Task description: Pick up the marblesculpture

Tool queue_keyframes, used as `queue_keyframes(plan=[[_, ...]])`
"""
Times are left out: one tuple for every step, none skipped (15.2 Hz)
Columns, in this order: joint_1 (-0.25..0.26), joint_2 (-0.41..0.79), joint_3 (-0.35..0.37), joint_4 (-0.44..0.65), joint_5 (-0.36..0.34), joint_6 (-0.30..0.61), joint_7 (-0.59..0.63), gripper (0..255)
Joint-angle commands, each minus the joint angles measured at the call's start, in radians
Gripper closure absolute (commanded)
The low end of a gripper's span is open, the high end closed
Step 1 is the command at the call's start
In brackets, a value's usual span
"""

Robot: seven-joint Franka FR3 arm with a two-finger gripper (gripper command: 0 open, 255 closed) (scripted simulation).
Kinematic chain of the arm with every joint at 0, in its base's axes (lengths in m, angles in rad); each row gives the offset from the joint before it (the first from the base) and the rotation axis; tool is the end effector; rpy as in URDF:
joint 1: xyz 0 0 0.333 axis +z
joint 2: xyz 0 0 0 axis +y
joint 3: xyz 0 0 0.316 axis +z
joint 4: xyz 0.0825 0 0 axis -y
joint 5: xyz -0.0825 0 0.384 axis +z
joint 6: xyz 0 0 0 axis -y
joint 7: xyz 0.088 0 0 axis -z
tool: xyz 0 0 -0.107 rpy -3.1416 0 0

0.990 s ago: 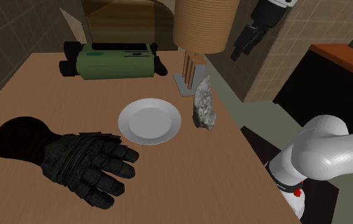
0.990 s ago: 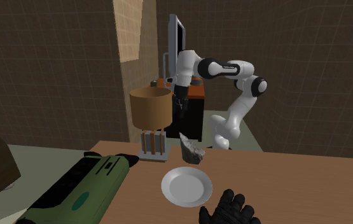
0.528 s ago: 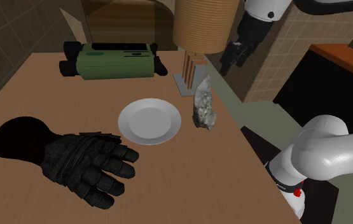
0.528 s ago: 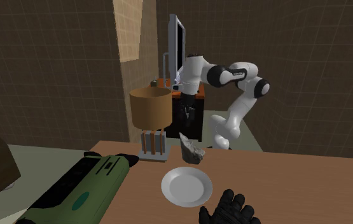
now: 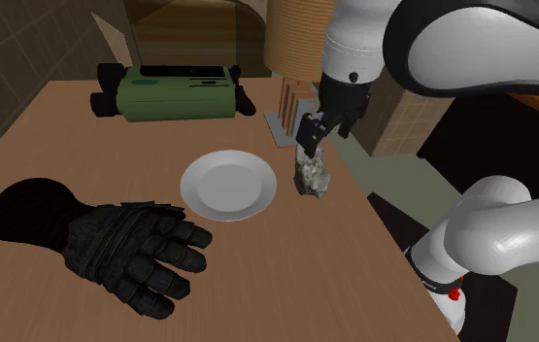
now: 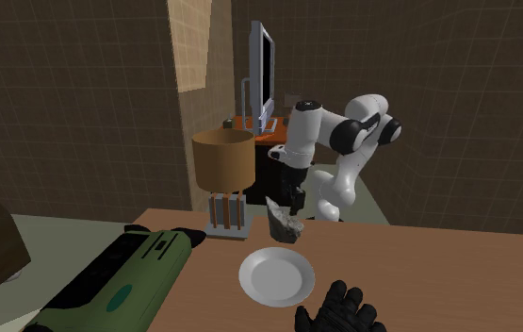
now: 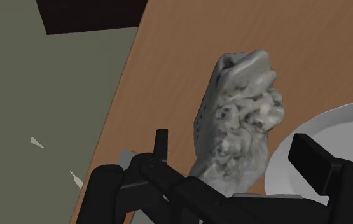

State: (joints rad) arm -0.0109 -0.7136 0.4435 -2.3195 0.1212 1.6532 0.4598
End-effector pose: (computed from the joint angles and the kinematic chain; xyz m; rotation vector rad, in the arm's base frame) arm 0.3024 0.1893 0.5627 2.9816 -0.2035 0.0933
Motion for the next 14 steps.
queue_keyframes(plan=[[-0.008, 0.043, 0.073, 0.012, 0.005, 0.000, 0.084, 0], [-0.009, 0.043, 0.074, 0.012, 0.005, 0.000, 0.085, 0], [-0.007, 0.042, 0.076, -0.001, 0.007, 0.013, 0.086, 0], [-0.006, 0.042, 0.079, -0.015, 0.009, 0.026, 0.087, 0], [-0.005, 0.041, 0.082, -0.028, 0.012, 0.038, 0.089, 0], [-0.004, 0.041, 0.085, -0.041, 0.014, 0.051, 0.090, 0], [-0.003, 0.041, 0.088, -0.054, 0.016, 0.064, 0.092, 0], [-0.002, 0.042, 0.091, -0.067, 0.018, 0.078, 0.093, 0], [0.000, 0.043, 0.096, -0.087, 0.021, 0.098, 0.096, 0], [0.000, 0.043, 0.096, -0.087, 0.021, 0.098, 0.096, 0], [0.000, 0.043, 0.096, -0.087, 0.021, 0.098, 0.096, 0], [0.000, 0.043, 0.096, -0.088, 0.021, 0.099, 0.095, 255], [0.000, 0.044, 0.096, -0.088, 0.021, 0.100, 0.095, 255], [0.000, 0.043, 0.096, -0.088, 0.021, 0.099, 0.095, 255]])
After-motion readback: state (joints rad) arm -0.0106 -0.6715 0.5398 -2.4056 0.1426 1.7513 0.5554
